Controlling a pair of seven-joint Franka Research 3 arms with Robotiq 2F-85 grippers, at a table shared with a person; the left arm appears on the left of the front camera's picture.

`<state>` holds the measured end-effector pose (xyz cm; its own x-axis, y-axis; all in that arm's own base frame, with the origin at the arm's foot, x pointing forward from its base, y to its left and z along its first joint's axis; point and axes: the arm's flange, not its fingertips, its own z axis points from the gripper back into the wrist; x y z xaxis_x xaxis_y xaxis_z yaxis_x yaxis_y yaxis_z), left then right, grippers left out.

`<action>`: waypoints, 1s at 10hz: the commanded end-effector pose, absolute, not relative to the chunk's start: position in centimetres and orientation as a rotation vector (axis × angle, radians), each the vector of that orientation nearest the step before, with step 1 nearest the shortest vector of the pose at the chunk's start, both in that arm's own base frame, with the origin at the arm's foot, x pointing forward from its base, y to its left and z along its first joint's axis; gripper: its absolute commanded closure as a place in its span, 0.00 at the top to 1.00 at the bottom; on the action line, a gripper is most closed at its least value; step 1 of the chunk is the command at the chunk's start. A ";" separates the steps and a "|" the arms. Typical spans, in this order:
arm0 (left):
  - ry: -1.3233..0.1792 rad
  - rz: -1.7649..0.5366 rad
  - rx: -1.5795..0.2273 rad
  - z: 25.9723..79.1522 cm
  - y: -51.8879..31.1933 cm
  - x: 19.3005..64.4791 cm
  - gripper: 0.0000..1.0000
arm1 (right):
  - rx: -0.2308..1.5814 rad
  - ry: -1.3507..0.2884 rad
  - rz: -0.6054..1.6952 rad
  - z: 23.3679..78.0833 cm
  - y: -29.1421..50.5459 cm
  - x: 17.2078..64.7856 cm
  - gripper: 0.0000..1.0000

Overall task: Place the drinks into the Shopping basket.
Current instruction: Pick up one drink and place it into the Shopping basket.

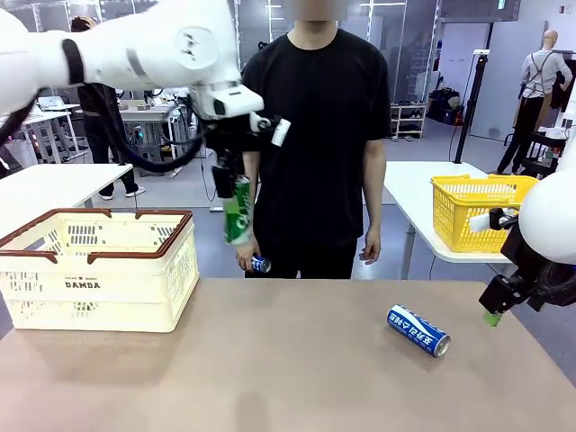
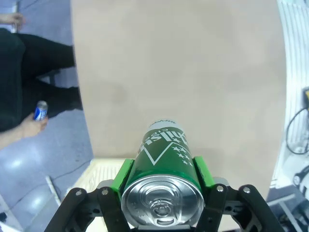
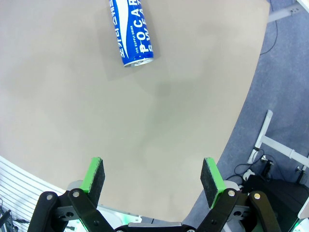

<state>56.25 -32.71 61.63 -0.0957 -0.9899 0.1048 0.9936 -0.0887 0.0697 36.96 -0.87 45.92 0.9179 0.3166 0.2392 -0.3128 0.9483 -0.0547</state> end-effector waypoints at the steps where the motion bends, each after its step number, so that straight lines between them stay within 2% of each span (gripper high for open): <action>1: -0.189 -1.591 -0.022 64.0 -27.6 55.4 0.60 | -0.016 -0.246 0.337 46.0 -1.0 36.9 1.00; 6: -0.268 -1.311 0.029 65.9 -15.0 56.7 0.60 | -0.016 -0.246 0.337 46.0 -1.0 36.9 1.00; 9: -0.362 -1.228 0.010 64.5 -8.0 58.1 0.60 | -0.016 -0.246 0.337 46.0 -1.0 36.9 1.00; 10: -0.338 -1.153 -0.006 63.8 -6.6 58.5 0.60 | -0.016 -0.246 0.337 46.0 -1.0 36.9 1.00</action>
<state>59.40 -7.06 64.70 0.3367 -0.9145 0.2242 0.9105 0.3769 0.1700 36.95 -0.87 45.90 0.9180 0.3165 0.2389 -0.3127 0.9483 -0.0545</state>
